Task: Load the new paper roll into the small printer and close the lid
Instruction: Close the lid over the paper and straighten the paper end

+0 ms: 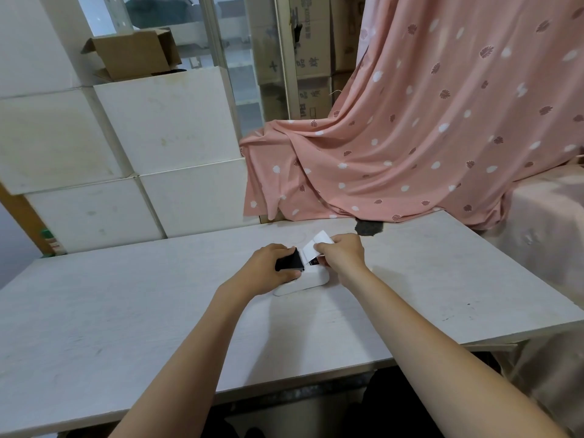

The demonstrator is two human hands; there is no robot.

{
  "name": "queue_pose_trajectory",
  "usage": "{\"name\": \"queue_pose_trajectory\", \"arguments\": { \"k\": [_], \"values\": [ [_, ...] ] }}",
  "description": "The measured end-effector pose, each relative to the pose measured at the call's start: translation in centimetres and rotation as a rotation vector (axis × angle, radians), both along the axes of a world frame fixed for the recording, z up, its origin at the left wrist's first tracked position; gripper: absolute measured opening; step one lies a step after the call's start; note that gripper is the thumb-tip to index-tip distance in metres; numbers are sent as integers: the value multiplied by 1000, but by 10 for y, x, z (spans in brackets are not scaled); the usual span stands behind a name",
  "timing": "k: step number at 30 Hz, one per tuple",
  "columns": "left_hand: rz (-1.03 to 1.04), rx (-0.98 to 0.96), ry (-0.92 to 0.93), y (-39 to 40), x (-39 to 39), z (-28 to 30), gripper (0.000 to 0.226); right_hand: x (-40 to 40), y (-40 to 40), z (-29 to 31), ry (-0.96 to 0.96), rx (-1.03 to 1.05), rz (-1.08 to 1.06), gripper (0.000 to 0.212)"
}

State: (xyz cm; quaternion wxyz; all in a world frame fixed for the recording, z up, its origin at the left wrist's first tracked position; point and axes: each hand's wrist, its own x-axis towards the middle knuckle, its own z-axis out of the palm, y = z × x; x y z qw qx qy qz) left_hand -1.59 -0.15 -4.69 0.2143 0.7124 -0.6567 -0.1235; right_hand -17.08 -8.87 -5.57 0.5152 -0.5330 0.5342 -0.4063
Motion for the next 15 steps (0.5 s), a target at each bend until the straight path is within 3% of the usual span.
{"name": "queue_pose_trajectory", "arguments": {
  "k": [2,11,15],
  "values": [
    [11,-17,5,-1,-3,0,36,1,1,1,-1,-4,-2,8],
    [63,-25,25,3,-12,-3,25,2,1,-3,6,-8,-3,5],
    [67,-17,29,4,-16,1,34,3,3,-3,-5,12,-6,8]
  ]
}}
